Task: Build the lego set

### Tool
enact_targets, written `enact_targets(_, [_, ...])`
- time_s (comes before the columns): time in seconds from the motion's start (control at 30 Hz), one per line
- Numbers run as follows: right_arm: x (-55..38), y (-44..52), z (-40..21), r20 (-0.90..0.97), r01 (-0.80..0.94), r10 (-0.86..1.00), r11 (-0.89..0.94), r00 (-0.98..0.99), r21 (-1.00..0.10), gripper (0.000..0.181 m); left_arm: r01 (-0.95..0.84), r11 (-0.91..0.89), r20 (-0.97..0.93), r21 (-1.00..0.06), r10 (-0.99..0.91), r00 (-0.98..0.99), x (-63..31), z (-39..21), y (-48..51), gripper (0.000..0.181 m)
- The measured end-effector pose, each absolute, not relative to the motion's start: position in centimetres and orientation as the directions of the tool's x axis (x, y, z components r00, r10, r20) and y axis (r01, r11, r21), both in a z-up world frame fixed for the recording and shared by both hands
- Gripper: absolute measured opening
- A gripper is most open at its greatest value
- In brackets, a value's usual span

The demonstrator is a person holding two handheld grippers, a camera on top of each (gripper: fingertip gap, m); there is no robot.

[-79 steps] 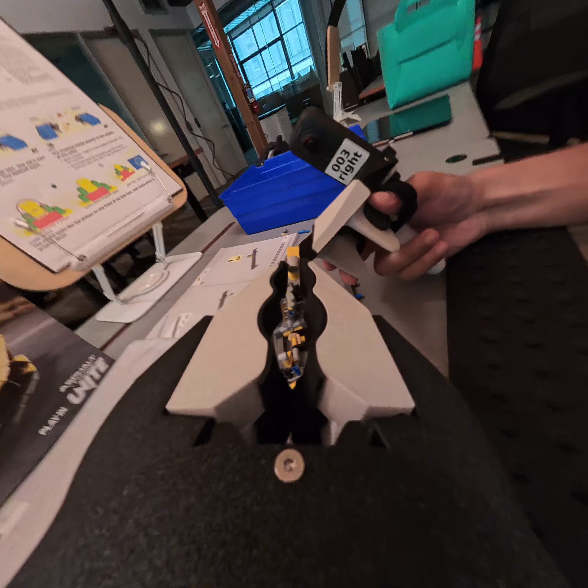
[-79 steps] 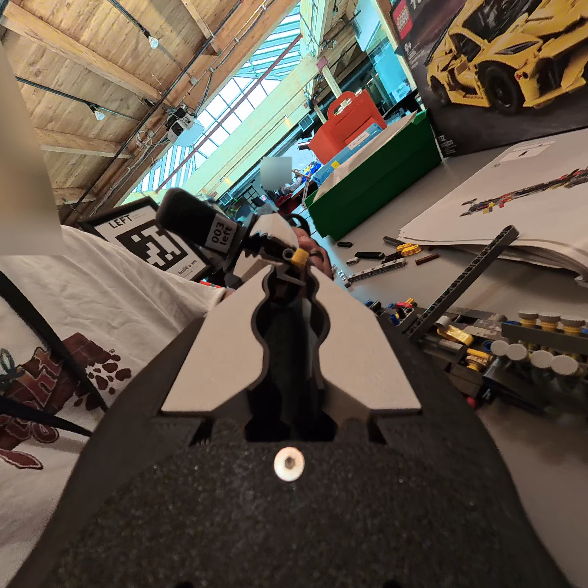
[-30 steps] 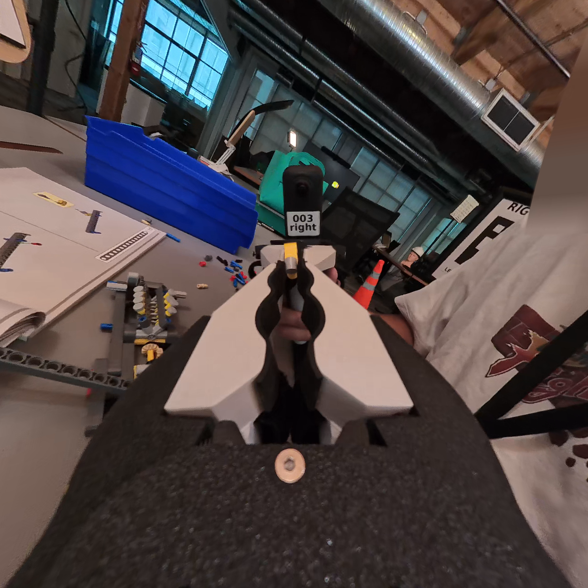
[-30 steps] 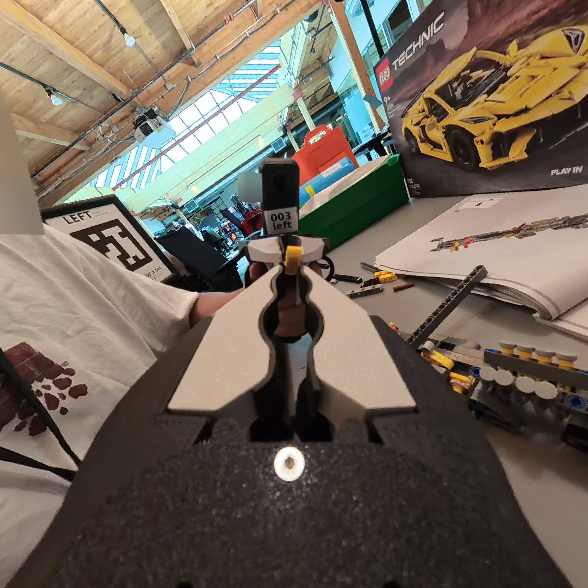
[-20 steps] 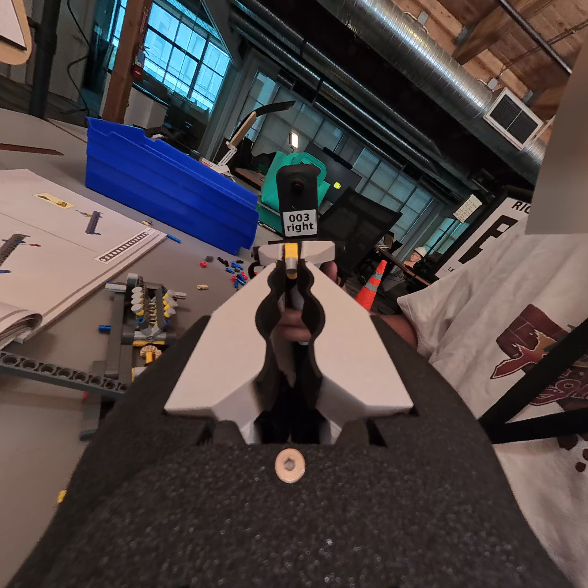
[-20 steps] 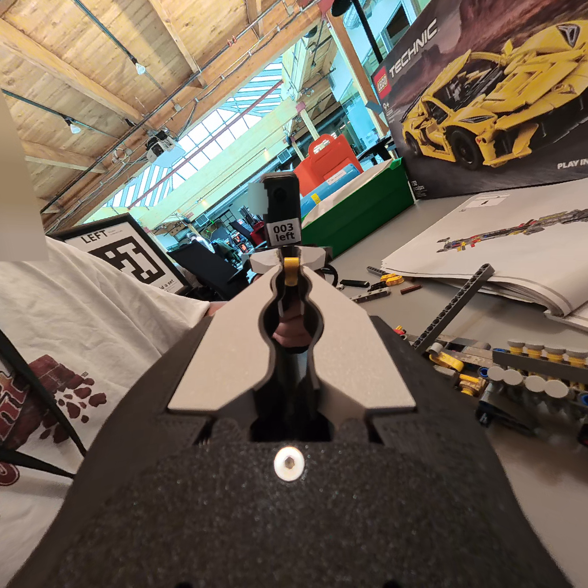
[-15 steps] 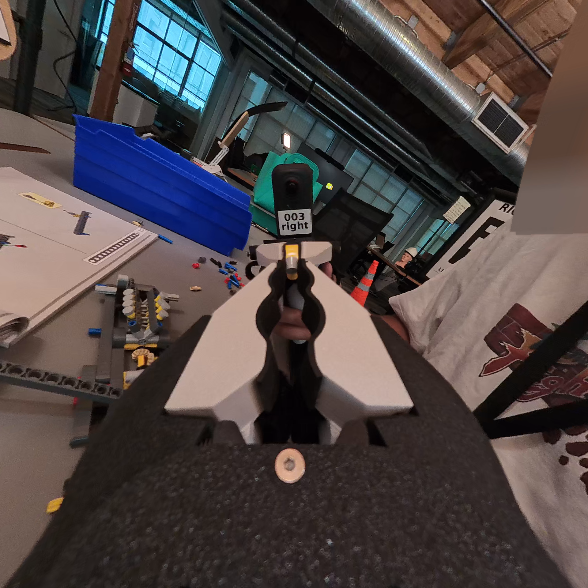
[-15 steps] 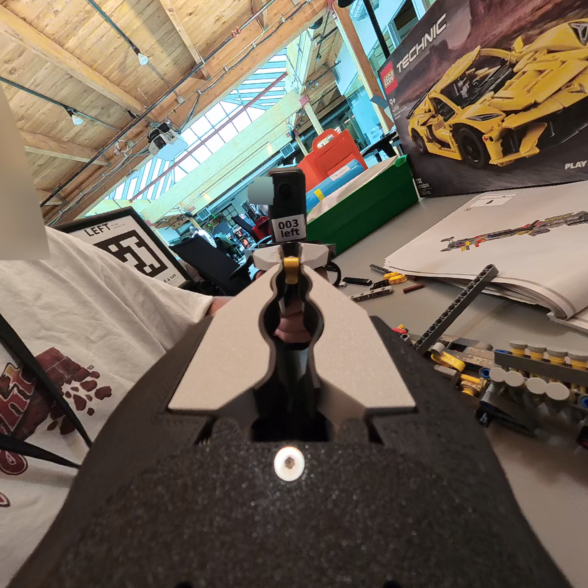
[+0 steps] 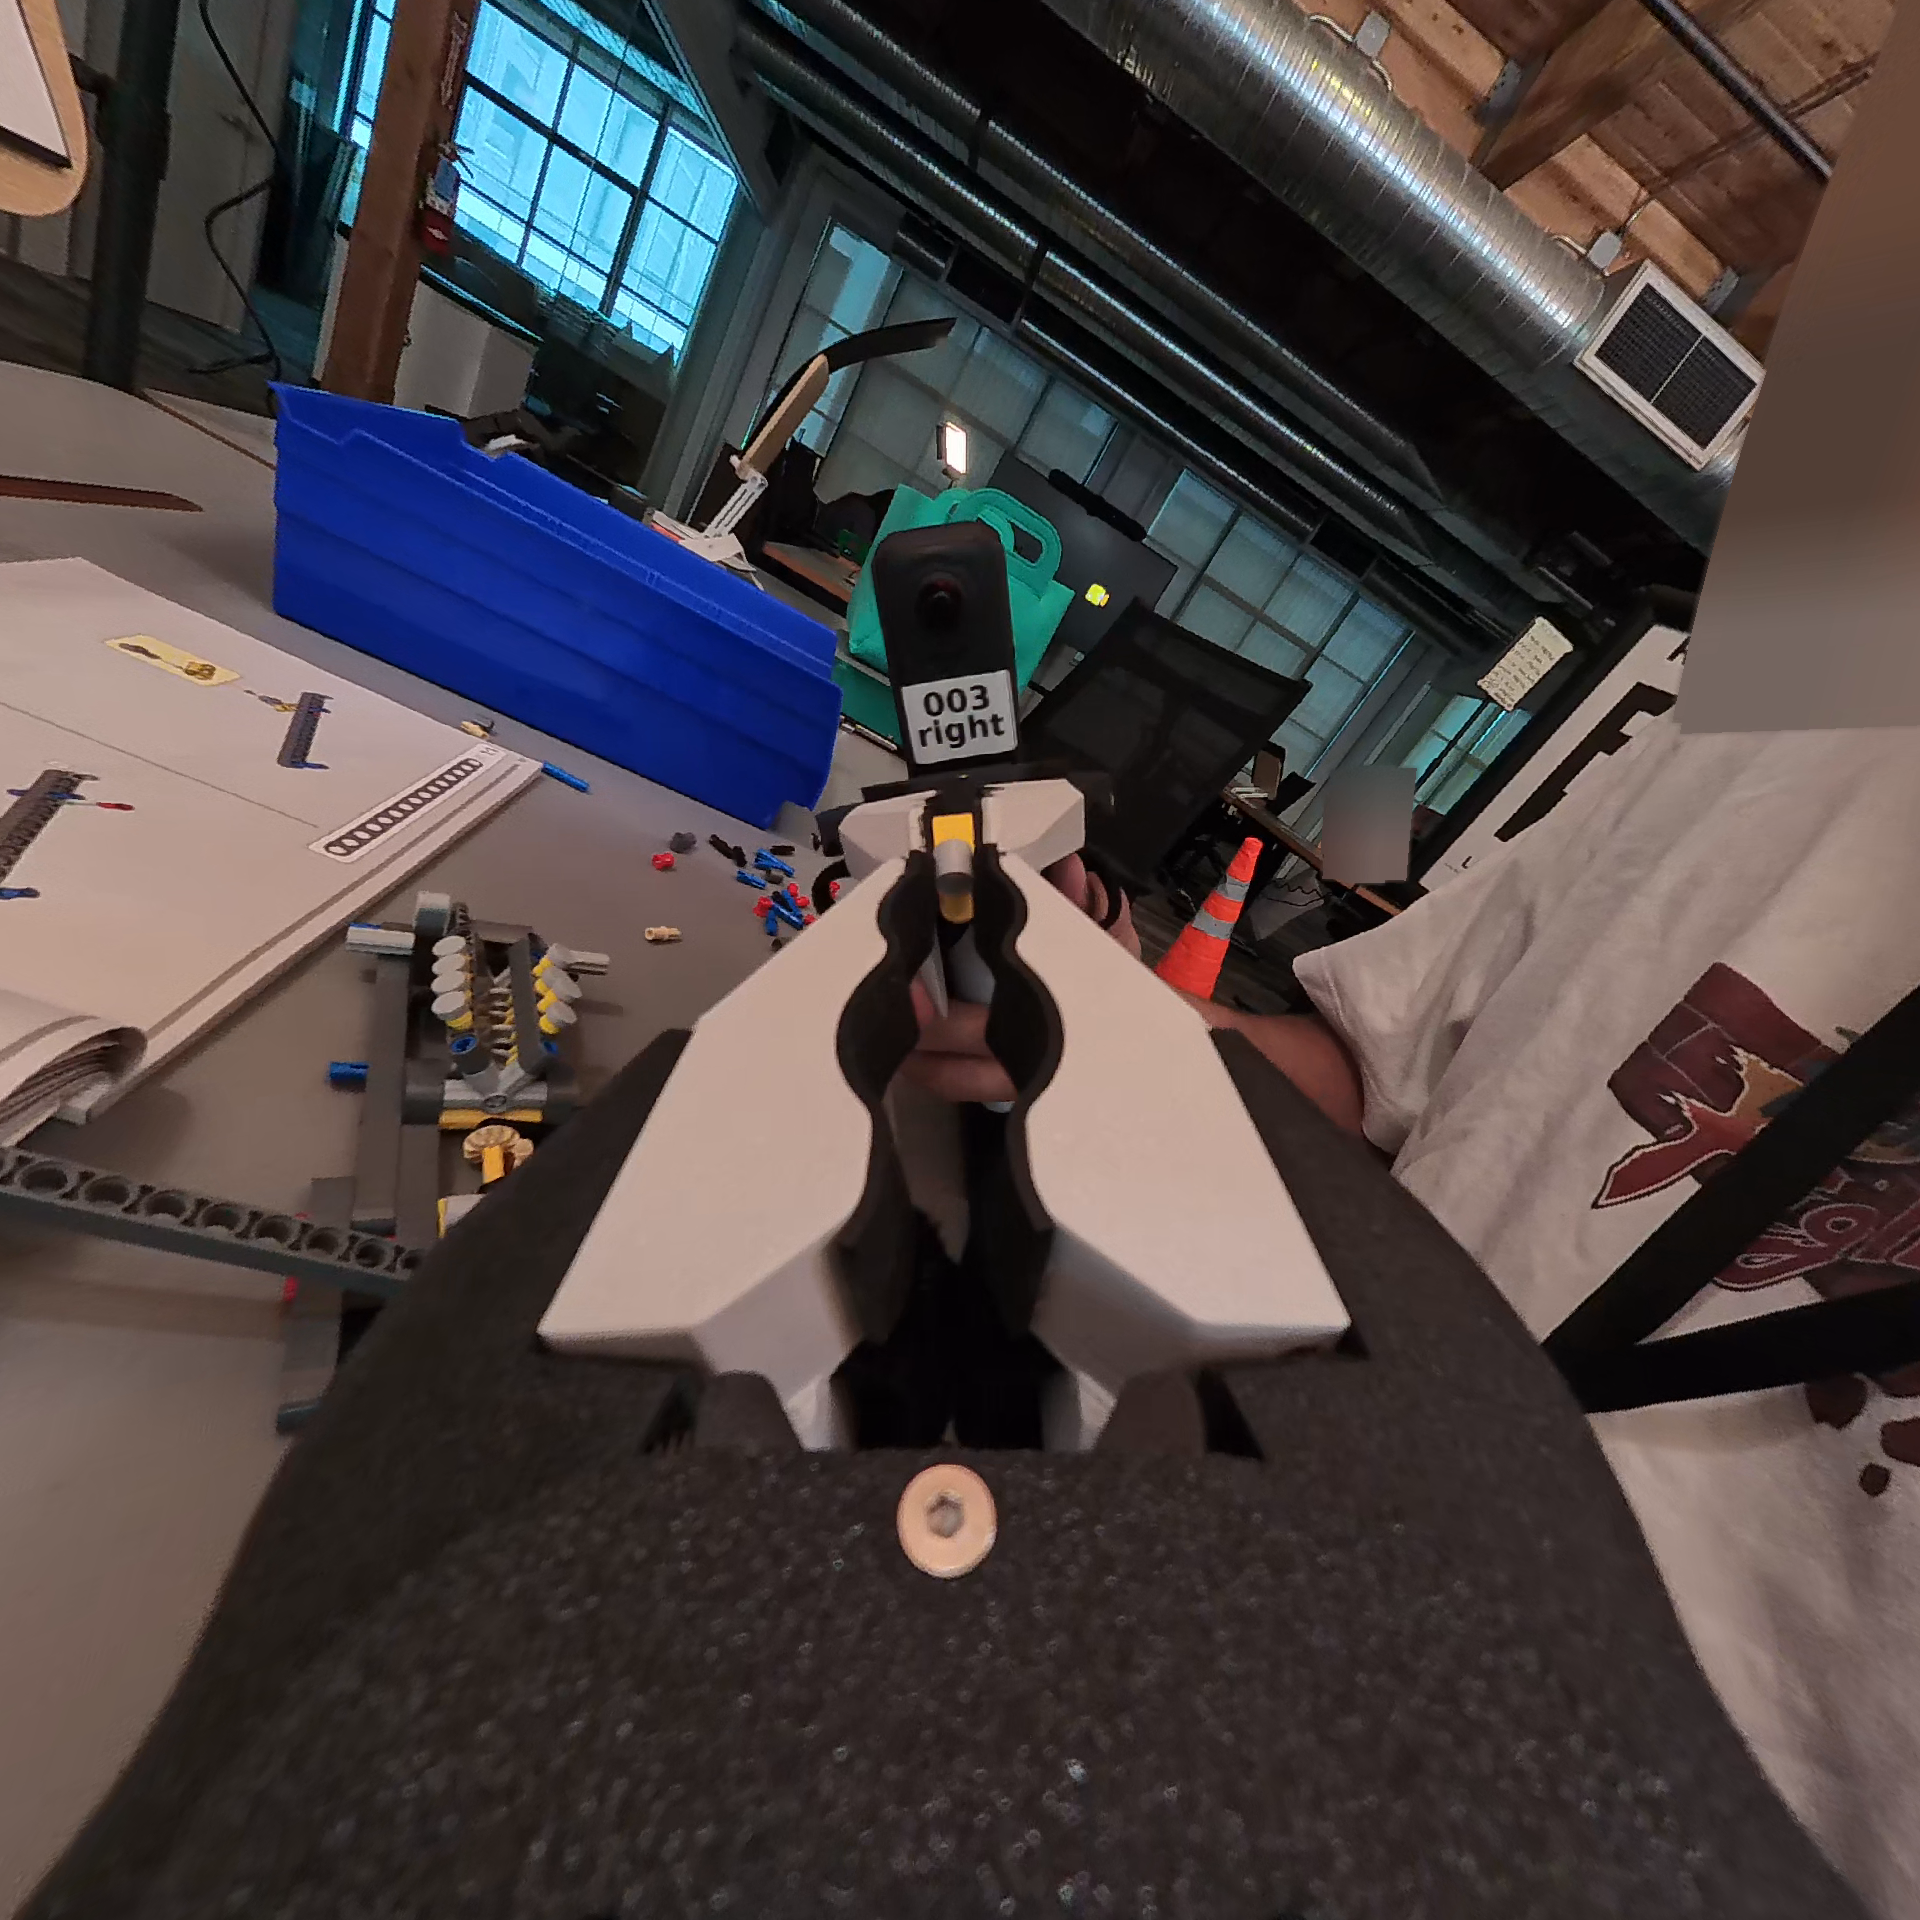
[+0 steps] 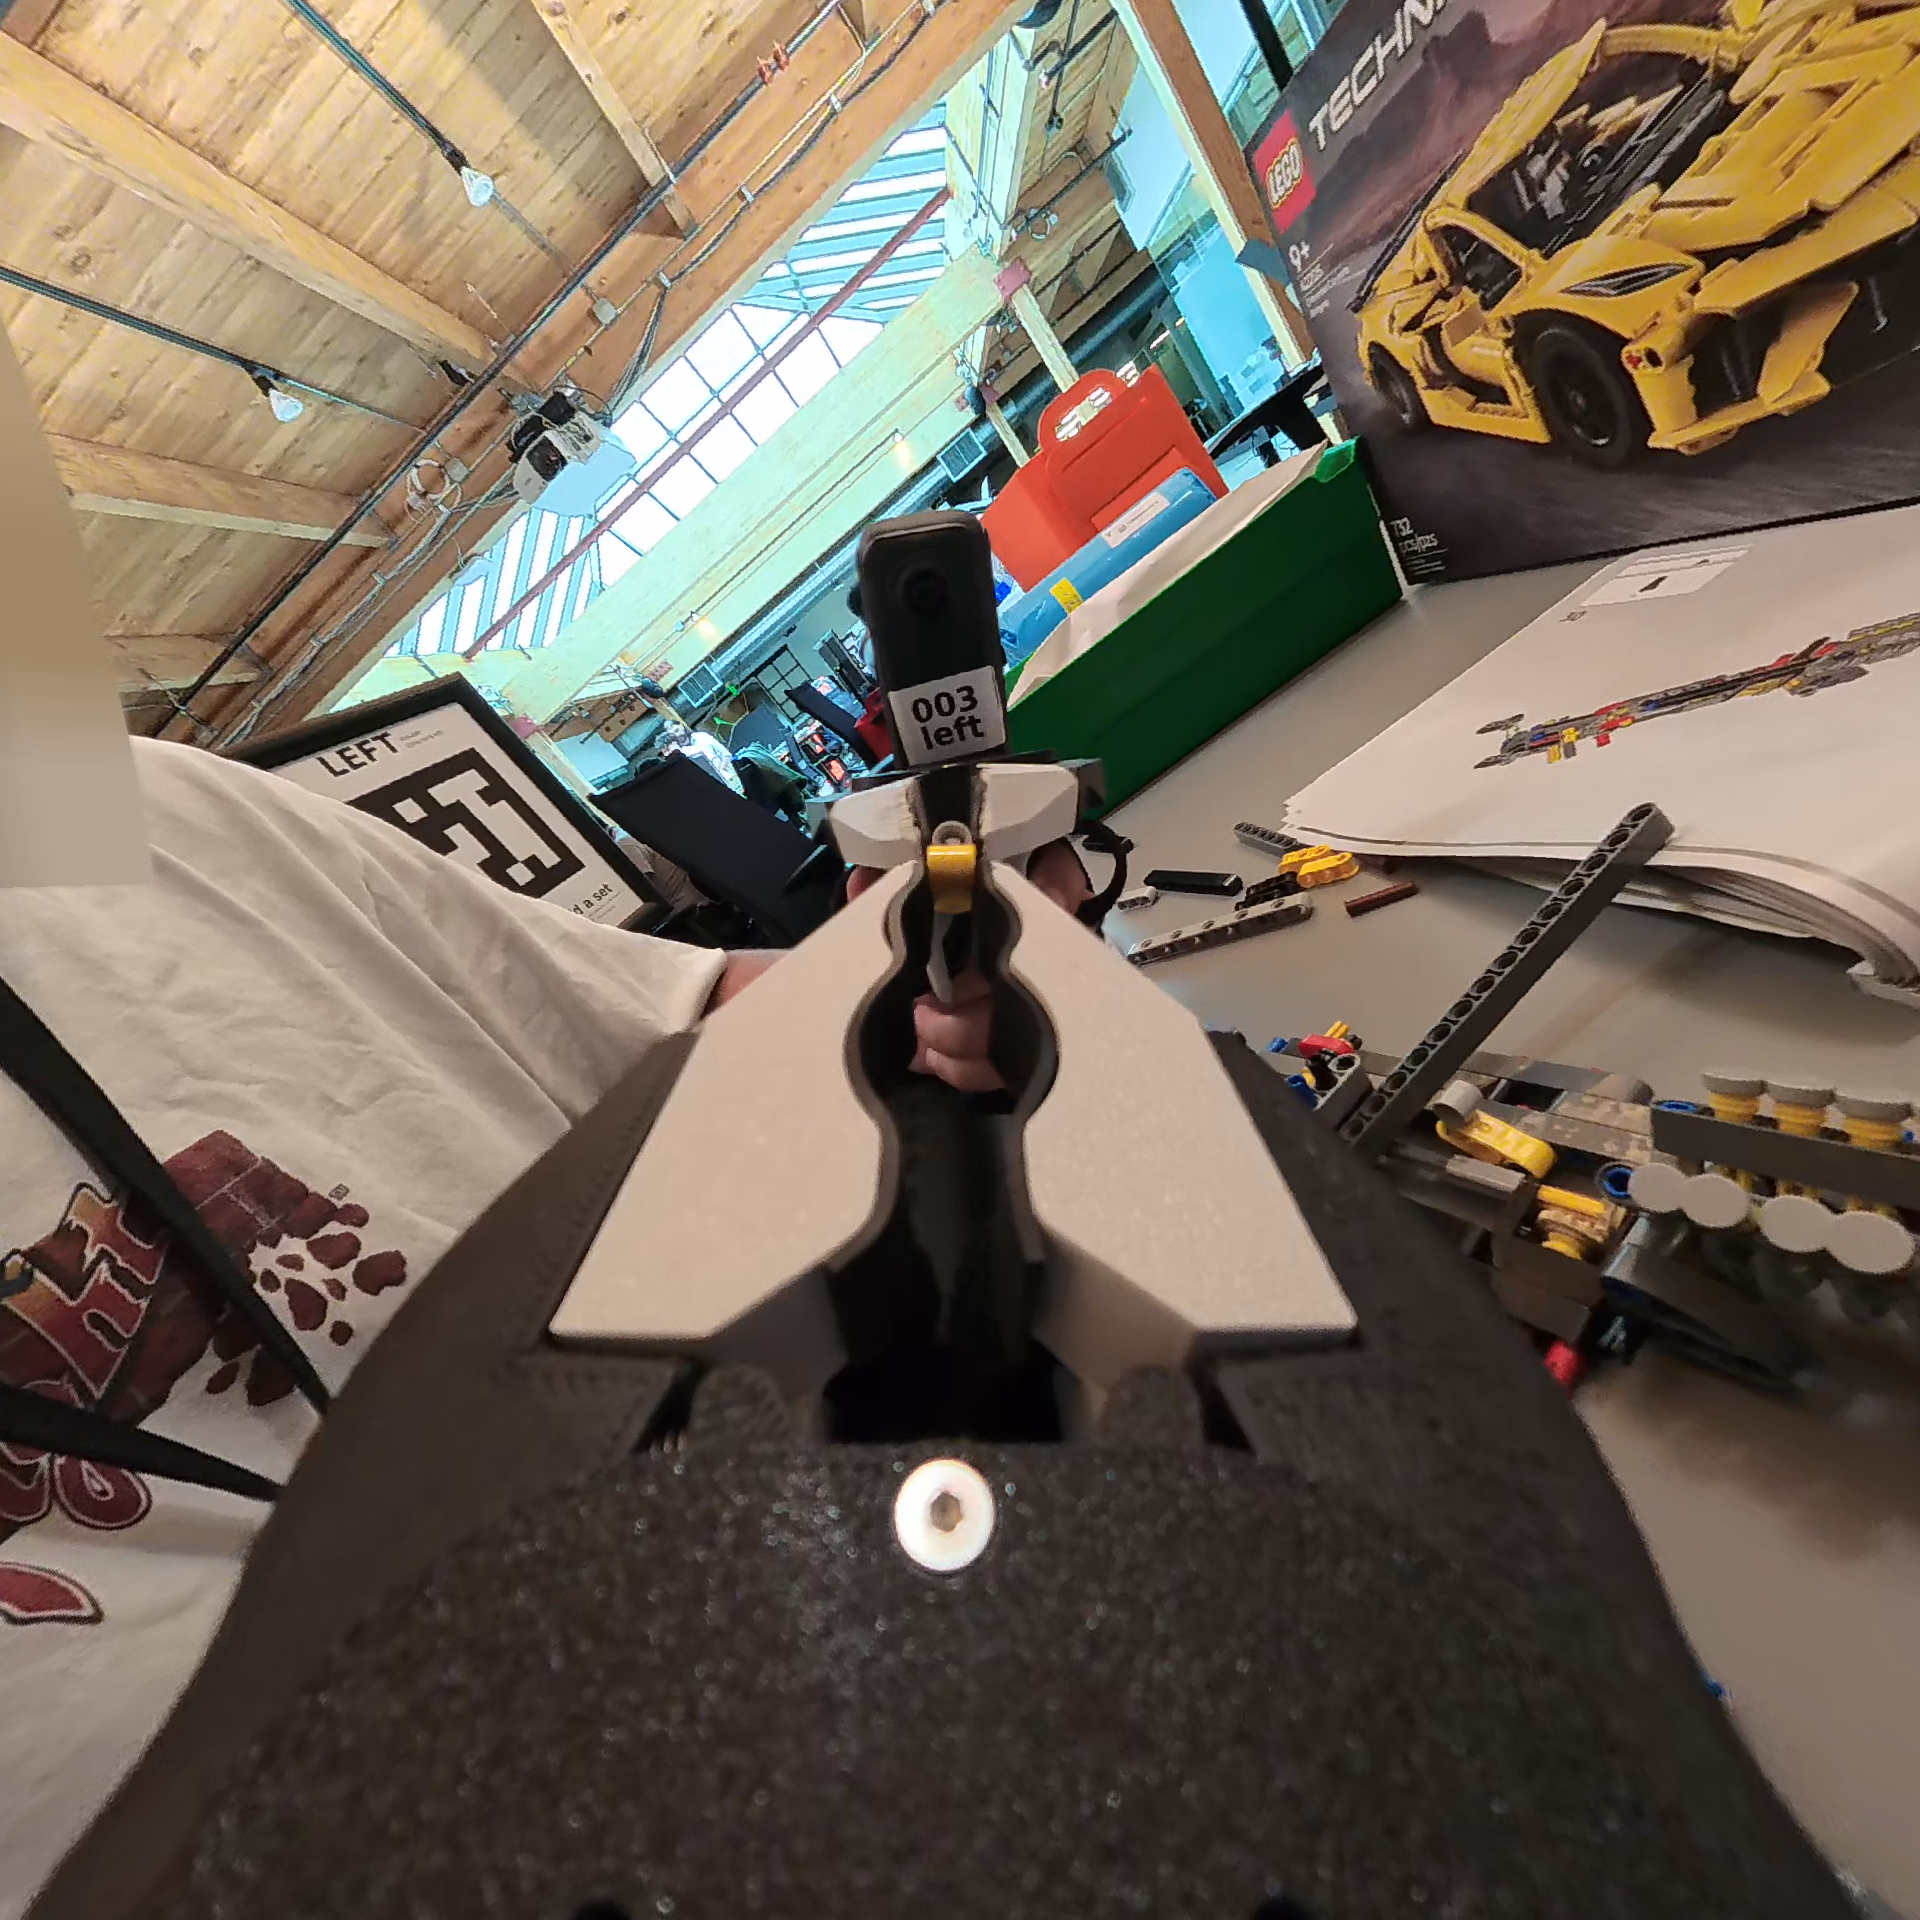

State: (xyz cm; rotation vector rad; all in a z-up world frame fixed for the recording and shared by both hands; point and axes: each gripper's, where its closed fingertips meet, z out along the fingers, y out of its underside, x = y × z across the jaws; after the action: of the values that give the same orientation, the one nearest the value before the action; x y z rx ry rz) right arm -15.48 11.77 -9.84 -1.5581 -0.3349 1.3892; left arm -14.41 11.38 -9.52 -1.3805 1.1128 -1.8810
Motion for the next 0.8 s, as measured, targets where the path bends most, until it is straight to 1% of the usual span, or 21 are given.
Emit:
enact_targets(0.6, [-15.4, 11.9, -10.8, -0.596, -0.339, 0.728, -0.496, 0.338, -0.799, 0.006, -0.052, -0.51, 0.5, -0.859, -0.813, -0.298, -14.4, -10.0, 11.9, 0.006])
enact_targets(0.63, [-15.6, 11.8, -11.7, -0.598, -0.311, 0.718, -0.513, 0.356, -0.8, 0.006, 0.03, -0.545, 0.514, -0.838, -0.806, -0.293, -14.8, -8.9, 13.0, 0.007])
enact_targets(0.67, [-15.7, 11.8, -13.0, -0.579, -0.247, 0.704, -0.526, 0.411, -0.814, 0.006, 0.121, -0.597, 0.547, -0.793, -0.785, -0.291, -15.9, -7.5, 15.1, 0.006])
enact_targets(0.7, [-15.9, 11.4, -12.4, -0.581, -0.258, 0.719, -0.521, 0.381, -0.814, 0.006, 0.165, -0.615, 0.561, -0.771, -0.778, -0.283, -16.9, -6.7, 16.8, 0.006])
enact_targets(0.73, [-15.9, 11.1, -11.2, -0.598, -0.308, 0.735, -0.516, 0.321, -0.799, 0.006, 0.193, -0.595, 0.54, -0.78, -0.797, -0.272, -17.8, -6.2, 17.4, 0.006])
enact_targets(0.8, [-15.9, 10.7, -10.7, -0.662, -0.342, 0.721, -0.581, 0.205, -0.738, 0.006, 0.176, -0.522, 0.472, -0.834, -0.842, -0.262, -18.5, -6.2, 16.4, 0.006])
